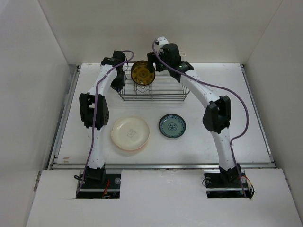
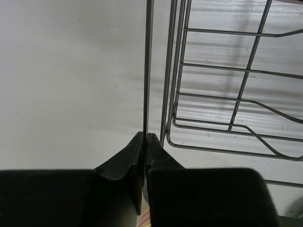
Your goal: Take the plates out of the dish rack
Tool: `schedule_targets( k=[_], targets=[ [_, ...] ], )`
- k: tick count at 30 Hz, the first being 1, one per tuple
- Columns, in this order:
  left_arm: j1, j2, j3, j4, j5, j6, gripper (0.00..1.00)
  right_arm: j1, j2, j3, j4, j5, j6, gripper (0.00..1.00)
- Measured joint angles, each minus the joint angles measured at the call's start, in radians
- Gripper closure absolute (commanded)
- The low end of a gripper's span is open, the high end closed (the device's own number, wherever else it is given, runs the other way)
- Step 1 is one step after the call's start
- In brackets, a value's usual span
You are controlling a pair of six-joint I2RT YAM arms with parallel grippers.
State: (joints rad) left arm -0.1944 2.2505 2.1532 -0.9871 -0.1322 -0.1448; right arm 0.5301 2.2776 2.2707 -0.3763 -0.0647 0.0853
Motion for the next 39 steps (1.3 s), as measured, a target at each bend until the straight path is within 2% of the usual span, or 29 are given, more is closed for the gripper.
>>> schedule_targets(
  k=[2, 11, 14, 15, 19, 21, 25, 33, 39],
  targets=[
    [0.0, 0.0, 0.0, 0.0, -0.001, 0.004, 1.0, -0.018, 0.064, 0.029, 0.05, 0.018, 0.002, 0.18],
    [0.0, 0.003, 0.0, 0.001, -0.012, 0.011, 1.0, -0.056, 0.286, 0.052, 0.185, -0.019, 0.022, 0.36],
    [0.0, 0.004, 0.0, 0.003, -0.014, 0.01, 1.0, -0.058, 0.309, 0.078, 0.203, -0.053, 0.048, 0.51],
    [0.0, 0.004, 0.0, 0.003, -0.015, 0.01, 1.0, -0.057, 0.316, 0.089, 0.211, -0.071, 0.056, 0.63],
    [0.0, 0.005, 0.0, 0.008, -0.02, 0.01, 1.0, -0.053, 0.325, 0.098, 0.235, -0.14, 0.098, 0.86],
    [0.0, 0.006, 0.0, 0.01, -0.026, 0.01, 1.0, -0.053, 0.325, 0.094, 0.239, -0.146, 0.103, 0.86],
    [0.0, 0.006, 0.0, 0.011, -0.029, 0.01, 1.0, -0.058, 0.307, 0.03, 0.303, -0.145, 0.117, 1.0],
    [0.0, 0.008, 0.004, 0.009, -0.03, 0.01, 1.0, -0.058, 0.256, -0.059, 0.352, -0.122, 0.121, 1.0],
    [-0.001, 0.011, 0.008, 0.005, -0.031, 0.01, 1.0, -0.072, 0.131, -0.139, 0.37, 0.0, 0.139, 1.0]
  ],
)
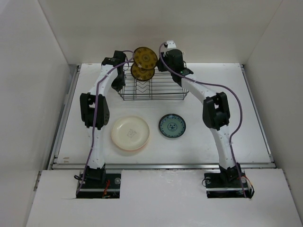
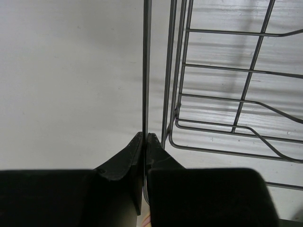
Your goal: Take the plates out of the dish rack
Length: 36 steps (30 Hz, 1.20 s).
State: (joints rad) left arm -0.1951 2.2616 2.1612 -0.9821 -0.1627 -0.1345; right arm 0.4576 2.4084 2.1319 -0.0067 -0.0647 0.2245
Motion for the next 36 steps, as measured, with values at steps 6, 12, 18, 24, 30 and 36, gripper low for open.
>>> schedule_targets(
  k=[6, 12, 18, 24, 30, 36],
  targets=[
    [0.0, 0.0, 0.0, -0.001, 0.0, 0.0, 1.0, -0.005, -0.106, 0.0, 0.046, 0.048, 0.012, 1.0],
    [0.0, 0.0, 0.001, -0.002, 0.0, 0.003, 1.0, -0.007, -0.236, -0.104, -0.005, 0.064, 0.02, 1.0],
    [0.0, 0.0, 0.002, -0.003, 0.0, 0.005, 1.0, -0.033, -0.425, -0.286, -0.132, -0.014, 0.068, 1.0],
    [0.0, 0.0, 0.002, -0.003, 0.0, 0.009, 1.0, -0.062, -0.698, -0.558, -0.306, -0.174, 0.118, 1.0],
    [0.0, 0.0, 0.002, -0.003, 0.0, 0.014, 1.0, -0.08, -0.84, -0.76, -0.513, -0.425, 0.138, 1.0],
    [-0.003, 0.0, 0.002, -0.003, -0.006, 0.014, 1.0, -0.091, -0.836, -0.983, -0.661, -0.497, 0.145, 1.0]
  ],
)
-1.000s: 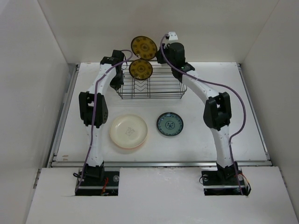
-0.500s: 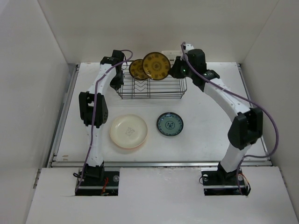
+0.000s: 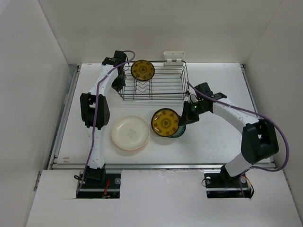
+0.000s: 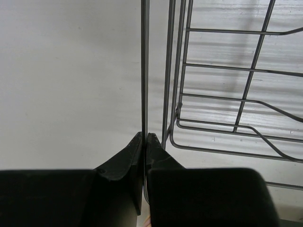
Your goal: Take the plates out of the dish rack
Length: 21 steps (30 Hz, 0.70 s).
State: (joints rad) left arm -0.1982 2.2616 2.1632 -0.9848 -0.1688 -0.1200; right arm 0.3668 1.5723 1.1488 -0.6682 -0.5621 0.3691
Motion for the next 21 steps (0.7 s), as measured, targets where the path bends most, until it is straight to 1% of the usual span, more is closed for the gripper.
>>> schedule_targets(
  k=[3, 6, 7, 8, 9, 10, 11, 12, 13, 14, 15, 18, 21],
  targets=[
    [-0.002, 0.0, 0.0, 0.0, -0.005, 0.0, 1.0, -0.03, 0.0, -0.039, -0.022, -0.008, 0.035, 1.0],
    [-0.002, 0.0, 0.0, -0.001, -0.007, -0.001, 1.0, -0.069, 0.001, -0.041, -0.017, -0.003, 0.058, 1.0],
    [-0.003, 0.0, 0.0, -0.001, -0.008, -0.001, 1.0, -0.079, 0.004, -0.041, -0.017, 0.005, 0.059, 0.96],
    [-0.003, 0.0, 0.0, -0.001, -0.008, -0.001, 1.0, -0.086, 0.009, -0.041, -0.018, 0.016, 0.061, 0.87],
    [-0.003, 0.0, 0.0, -0.001, -0.008, -0.001, 1.0, -0.09, 0.016, -0.041, -0.018, 0.029, 0.062, 0.75],
    [-0.003, 0.0, 0.0, -0.001, -0.008, -0.002, 1.0, -0.091, 0.027, -0.041, -0.02, 0.036, 0.063, 0.42],
    [-0.003, 0.0, 0.0, -0.001, -0.009, -0.002, 1.0, -0.091, 0.039, -0.041, -0.022, 0.041, 0.063, 0.28],
    [-0.003, 0.0, 0.0, -0.001, -0.009, -0.003, 1.0, -0.091, 0.055, -0.041, -0.025, 0.048, 0.055, 0.22],
    [-0.003, 0.0, 0.0, -0.001, -0.009, -0.003, 1.0, -0.091, 0.069, -0.04, -0.031, 0.055, 0.051, 0.18],
    [-0.003, 0.0, 0.0, -0.001, -0.009, -0.004, 1.0, -0.09, 0.084, -0.039, -0.041, 0.066, 0.047, 0.11],
    [-0.003, 0.0, 0.0, -0.001, -0.009, -0.004, 1.0, -0.09, 0.094, -0.035, -0.056, 0.082, 0.045, 0.09],
    [-0.003, 0.0, 0.0, -0.001, -0.009, -0.004, 1.0, -0.09, 0.105, 0.019, -0.131, 0.193, 0.047, 0.07],
    [-0.003, 0.0, 0.0, -0.001, -0.009, -0.005, 1.0, -0.077, 0.103, 0.163, -0.188, 0.326, 0.04, 0.07]
  ],
)
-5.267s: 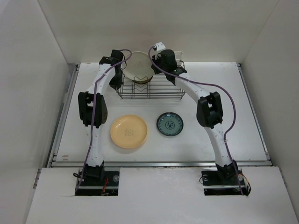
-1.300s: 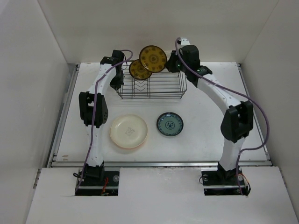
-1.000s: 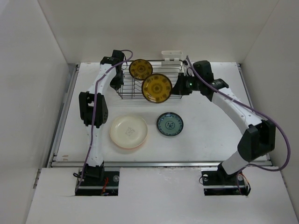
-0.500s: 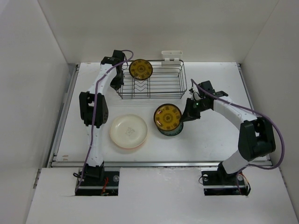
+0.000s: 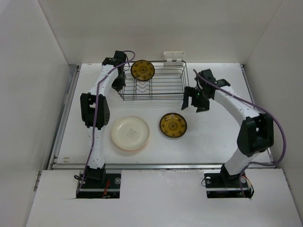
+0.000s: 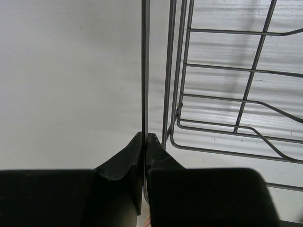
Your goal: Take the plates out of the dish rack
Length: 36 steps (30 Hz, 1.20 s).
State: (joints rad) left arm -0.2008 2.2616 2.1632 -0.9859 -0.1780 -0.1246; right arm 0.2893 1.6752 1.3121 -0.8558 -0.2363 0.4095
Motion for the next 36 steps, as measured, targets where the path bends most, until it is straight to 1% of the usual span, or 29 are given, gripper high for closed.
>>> schedule_targets(
  k=[3, 6, 7, 10, 13, 15, 16, 18, 20, 23, 24, 26, 27, 28, 31, 32, 34, 35, 36],
  targets=[
    [0.0, 0.0, 0.0, 0.0, 0.0, 0.0, 1.0, 0.044, 0.012, 0.196, -0.006, 0.111, -0.046, 0.07],
    [0.0, 0.0, 0.0, 0.0, 0.0, 0.0, 1.0, 0.111, 0.097, 0.432, 0.01, 0.171, -0.129, 0.07],
    [0.0, 0.0, 0.0, 0.0, 0.0, 0.0, 1.0, 0.126, 0.142, 0.515, 0.013, 0.18, -0.157, 0.07],
    [0.0, 0.001, 0.0, 0.0, 0.002, 0.0, 1.0, 0.159, 0.334, 0.787, 0.097, 0.171, -0.235, 0.07],
    [0.0, 0.001, 0.0, 0.0, 0.001, 0.0, 1.0, 0.163, 0.542, 1.022, 0.226, 0.116, -0.292, 0.07],
    [0.0, 0.001, 0.0, 0.0, 0.001, 0.0, 1.0, 0.162, 0.668, 1.132, 0.327, 0.075, -0.315, 0.08],
    [0.0, 0.002, 0.0, 0.0, 0.002, 0.0, 1.0, 0.161, 0.714, 1.15, 0.383, 0.056, -0.321, 0.08],
    [0.0, 0.002, 0.0, 0.0, 0.002, 0.001, 1.0, 0.159, 0.786, 1.152, 0.489, 0.037, -0.323, 0.14],
    [0.0, 0.002, 0.0, 0.001, 0.002, 0.002, 1.0, 0.159, 0.846, 1.133, 0.613, 0.063, -0.301, 0.19],
    [0.0, 0.006, 0.003, 0.0, 0.0, 0.004, 1.0, 0.162, 0.925, 1.122, 0.774, 0.122, -0.245, 0.31],
    [0.0, 0.008, 0.008, -0.003, 0.0, 0.004, 1.0, 0.163, 0.956, 1.131, 0.818, 0.135, -0.225, 0.39],
    [0.0, 0.012, 0.013, -0.007, 0.0, 0.005, 1.0, 0.163, 1.009, 1.156, 0.883, 0.14, -0.188, 0.46],
    [0.0, 0.013, 0.017, -0.01, 0.0, 0.005, 1.0, 0.163, 1.027, 1.161, 0.908, 0.14, -0.174, 0.53],
    [0.0, 0.014, 0.018, -0.012, 0.0, 0.005, 1.0, 0.163, 1.04, 1.16, 0.927, 0.14, -0.157, 0.58],
    [0.0, 0.015, 0.02, -0.013, -0.003, 0.005, 1.0, 0.163, 1.056, 1.151, 0.959, 0.143, -0.117, 0.51],
    [-0.001, 0.015, 0.02, -0.014, -0.003, 0.005, 1.0, 0.163, 1.056, 1.148, 0.973, 0.14, -0.107, 0.51],
    [-0.001, 0.017, 0.021, -0.014, -0.003, 0.005, 1.0, 0.163, 1.056, 1.147, 0.999, 0.126, -0.097, 0.63],
    [-0.001, 0.019, 0.024, -0.016, -0.003, 0.006, 1.0, 0.163, 1.056, 1.147, 1.007, 0.119, -0.092, 0.78],
    [-0.001, 0.02, 0.026, -0.018, -0.005, 0.008, 1.0, 0.163, 1.056, 1.147, 1.015, 0.116, -0.098, 0.85]
  ],
)
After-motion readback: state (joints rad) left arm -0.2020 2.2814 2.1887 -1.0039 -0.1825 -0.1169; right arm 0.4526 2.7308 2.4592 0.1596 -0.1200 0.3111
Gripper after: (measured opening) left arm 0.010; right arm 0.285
